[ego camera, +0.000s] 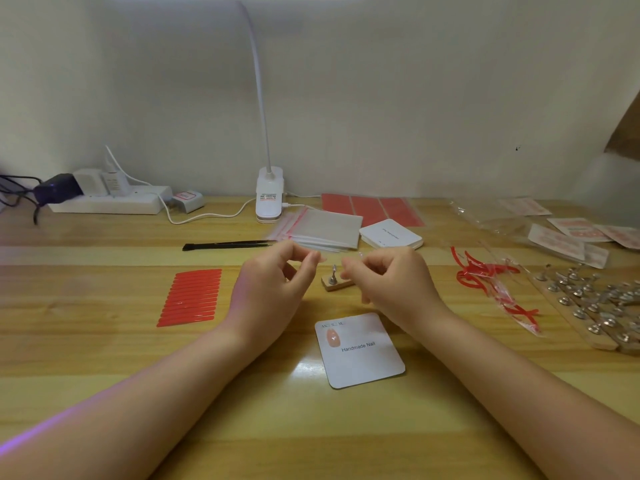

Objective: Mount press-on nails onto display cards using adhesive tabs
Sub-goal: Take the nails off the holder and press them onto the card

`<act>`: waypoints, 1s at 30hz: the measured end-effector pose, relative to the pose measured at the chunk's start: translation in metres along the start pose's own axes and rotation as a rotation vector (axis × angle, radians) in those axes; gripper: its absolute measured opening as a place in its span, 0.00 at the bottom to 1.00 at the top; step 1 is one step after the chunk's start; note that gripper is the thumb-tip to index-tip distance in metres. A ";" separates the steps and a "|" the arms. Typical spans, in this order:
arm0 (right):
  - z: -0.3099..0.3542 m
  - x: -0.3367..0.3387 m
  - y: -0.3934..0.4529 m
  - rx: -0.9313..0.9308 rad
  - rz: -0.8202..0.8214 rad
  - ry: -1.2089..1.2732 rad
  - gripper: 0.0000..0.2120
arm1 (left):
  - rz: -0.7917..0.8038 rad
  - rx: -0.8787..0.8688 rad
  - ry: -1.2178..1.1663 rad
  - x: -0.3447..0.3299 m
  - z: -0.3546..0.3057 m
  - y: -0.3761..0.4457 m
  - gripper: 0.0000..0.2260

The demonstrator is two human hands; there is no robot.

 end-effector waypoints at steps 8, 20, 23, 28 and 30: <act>0.007 -0.015 -0.005 -0.188 0.166 0.498 0.13 | 0.013 -0.319 0.142 -0.001 -0.022 -0.006 0.13; 0.016 -0.008 -0.003 -0.135 0.429 0.422 0.12 | 0.126 -0.320 0.092 -0.007 -0.022 -0.007 0.11; 0.015 -0.003 0.001 -0.156 0.465 0.323 0.13 | 0.105 -0.301 0.111 -0.005 -0.022 -0.007 0.12; 0.016 0.017 0.005 -0.075 0.585 -0.156 0.13 | 0.076 -0.226 0.138 -0.002 -0.019 -0.006 0.15; 0.016 0.019 0.000 -0.047 0.717 -0.372 0.19 | 0.085 -0.207 0.138 -0.002 -0.019 -0.006 0.17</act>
Point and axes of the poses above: each hand's wrist, its own y-axis towards the middle knuckle, its own x-axis out of the back of the hand, z = x × y, the point moved 5 cm from there along y, towards the middle knuckle, and after that the axes turned 2 degrees about z, right-handed, at the moved point
